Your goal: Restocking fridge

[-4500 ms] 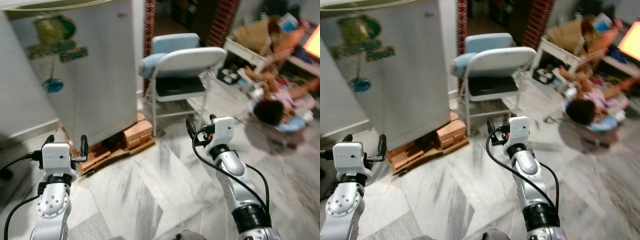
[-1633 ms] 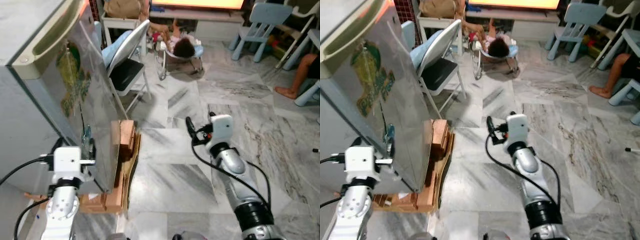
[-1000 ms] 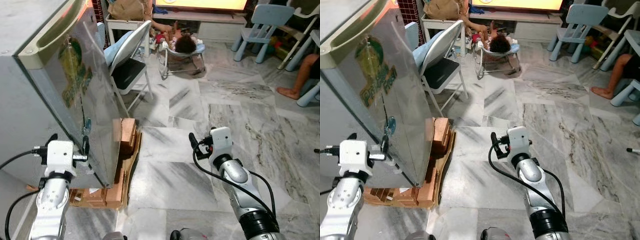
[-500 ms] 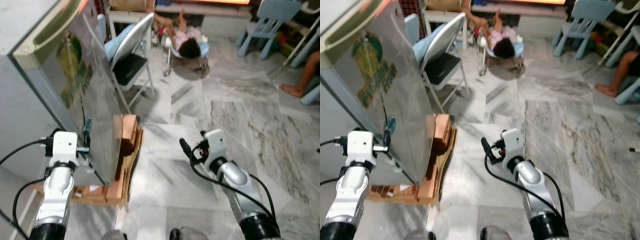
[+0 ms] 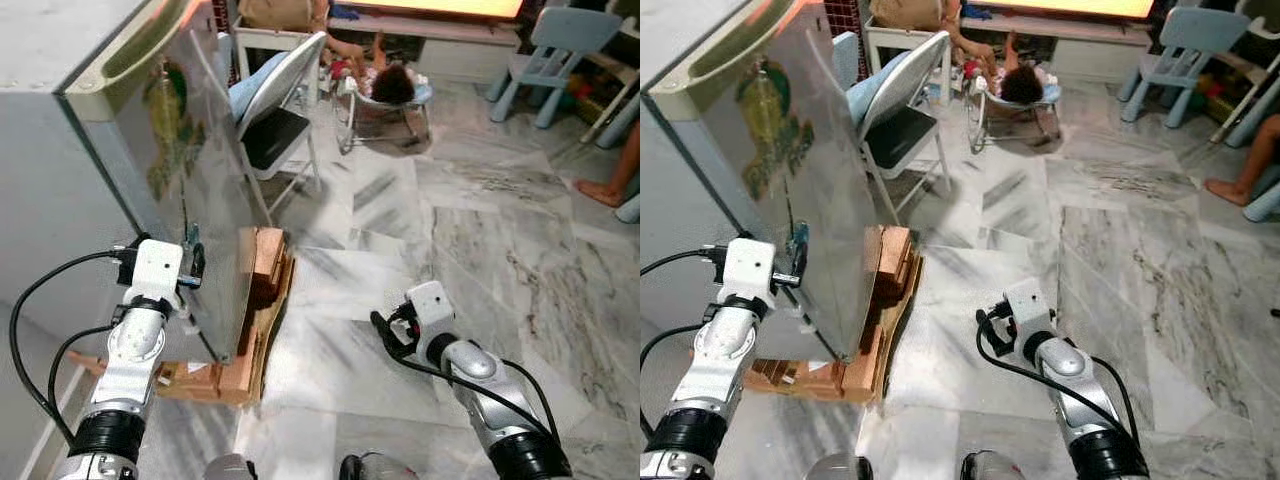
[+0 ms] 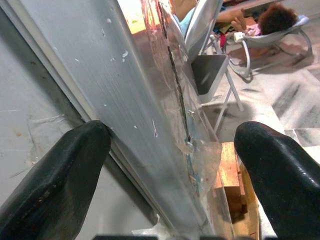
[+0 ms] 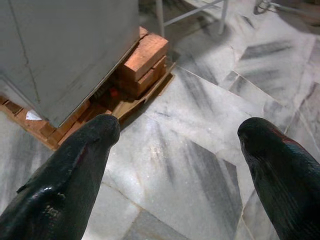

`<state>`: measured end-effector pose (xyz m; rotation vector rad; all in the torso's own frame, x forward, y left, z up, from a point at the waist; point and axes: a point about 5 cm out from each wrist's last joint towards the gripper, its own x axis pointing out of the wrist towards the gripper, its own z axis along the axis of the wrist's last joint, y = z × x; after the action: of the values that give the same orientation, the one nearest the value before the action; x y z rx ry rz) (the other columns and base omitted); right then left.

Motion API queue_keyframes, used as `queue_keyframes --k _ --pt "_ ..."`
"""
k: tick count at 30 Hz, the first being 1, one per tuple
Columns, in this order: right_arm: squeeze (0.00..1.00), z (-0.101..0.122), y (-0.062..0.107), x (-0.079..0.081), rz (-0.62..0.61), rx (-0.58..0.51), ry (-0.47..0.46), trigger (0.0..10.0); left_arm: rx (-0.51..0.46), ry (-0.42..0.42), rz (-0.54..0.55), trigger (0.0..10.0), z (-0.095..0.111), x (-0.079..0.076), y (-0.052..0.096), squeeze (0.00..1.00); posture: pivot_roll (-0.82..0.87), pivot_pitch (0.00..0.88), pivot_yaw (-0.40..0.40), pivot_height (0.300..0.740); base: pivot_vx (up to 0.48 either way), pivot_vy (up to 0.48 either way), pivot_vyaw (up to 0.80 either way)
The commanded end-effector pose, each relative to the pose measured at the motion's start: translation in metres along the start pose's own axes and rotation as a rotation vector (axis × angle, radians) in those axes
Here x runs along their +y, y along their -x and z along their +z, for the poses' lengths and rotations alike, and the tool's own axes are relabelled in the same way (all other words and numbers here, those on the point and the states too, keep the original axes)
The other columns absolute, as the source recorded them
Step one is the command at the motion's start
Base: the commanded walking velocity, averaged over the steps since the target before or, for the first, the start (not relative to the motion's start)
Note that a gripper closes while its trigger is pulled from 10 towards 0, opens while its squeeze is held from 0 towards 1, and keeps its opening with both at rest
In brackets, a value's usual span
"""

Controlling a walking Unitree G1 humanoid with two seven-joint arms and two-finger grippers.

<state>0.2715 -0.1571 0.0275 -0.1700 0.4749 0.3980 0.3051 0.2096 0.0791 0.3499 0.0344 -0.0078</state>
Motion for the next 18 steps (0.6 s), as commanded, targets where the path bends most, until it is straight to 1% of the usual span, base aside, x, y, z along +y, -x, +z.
queue_keyframes --k 1,4,6,7,8,10,11,12,14,15,16,17,18 --pt "0.00 0.000 0.001 0.002 0.016 0.011 0.013 10.0 -0.028 -0.024 -0.063 10.0 0.009 -0.011 -0.007 0.00 -0.01 0.080 -0.030 0.740 0.000 0.000 0.00" --pt "0.00 -0.001 0.001 0.004 0.044 0.028 0.013 10.0 -0.026 -0.015 -0.071 10.0 0.012 -0.014 -0.012 0.00 -0.01 0.083 -0.029 0.740 0.000 0.000 0.00" --pt "0.00 -0.006 0.002 0.006 0.076 0.063 0.024 10.0 -0.036 -0.024 -0.097 10.0 0.018 -0.022 -0.019 0.00 -0.01 0.084 -0.030 0.740 0.000 0.000 0.00" --pt "0.00 -0.008 0.002 0.008 0.095 0.077 0.034 10.0 -0.045 -0.034 -0.115 10.0 0.024 -0.028 -0.025 0.00 -0.01 0.083 -0.031 0.740 0.000 0.000 0.00" --pt "0.00 -0.009 0.003 0.009 0.119 0.088 0.049 10.0 -0.051 -0.036 -0.137 10.0 0.033 -0.037 -0.034 0.00 -0.01 0.081 -0.029 0.740 0.000 0.000 0.00" --pt "0.00 -0.009 0.003 0.011 0.132 0.091 0.057 10.0 -0.061 -0.023 -0.158 10.0 0.042 -0.045 -0.042 0.00 -0.02 0.080 -0.028 0.740 0.000 0.000 0.00" --pt "0.00 -0.009 0.003 0.011 0.132 0.091 0.057 10.0 -0.061 -0.023 -0.158 10.0 0.042 -0.045 -0.042 0.00 -0.02 0.080 -0.028 0.740 0.000 0.000 0.00" --pt "0.00 -0.009 0.004 0.011 0.135 0.091 0.060 10.0 -0.086 -0.025 -0.187 10.0 0.053 -0.053 -0.047 0.00 -0.02 0.081 -0.028 0.740 0.000 0.000 0.00" --pt "0.00 -0.009 0.005 0.011 0.137 0.092 0.060 10.0 -0.108 -0.014 -0.210 10.0 0.063 -0.061 -0.052 0.00 -0.02 0.081 -0.028 0.740 0.000 0.000 0.00" --pt "0.00 -0.010 0.006 0.011 0.143 0.095 0.061 10.0 -0.122 0.015 -0.232 10.0 0.073 -0.069 -0.056 0.00 -0.02 0.081 -0.028 0.740 0.000 0.000 0.00" --pt "0.00 -0.011 0.006 0.012 0.150 0.100 0.056 10.0 -0.140 0.051 -0.264 10.0 0.087 -0.082 -0.059 0.00 -0.02 0.081 -0.028 0.740 0.000 0.000 0.00" --pt "0.00 -0.011 0.006 0.012 0.153 0.102 0.051 10.0 -0.145 0.071 -0.278 10.0 0.093 -0.088 -0.059 0.00 -0.02 0.081 -0.028 0.740 0.000 0.000 0.00" --pt "0.00 -0.012 0.006 0.012 0.156 0.102 0.047 10.0 -0.184 0.092 -0.346 10.0 0.108 -0.107 -0.057 0.00 -0.01 0.082 -0.024 0.740 0.000 0.000 0.00"
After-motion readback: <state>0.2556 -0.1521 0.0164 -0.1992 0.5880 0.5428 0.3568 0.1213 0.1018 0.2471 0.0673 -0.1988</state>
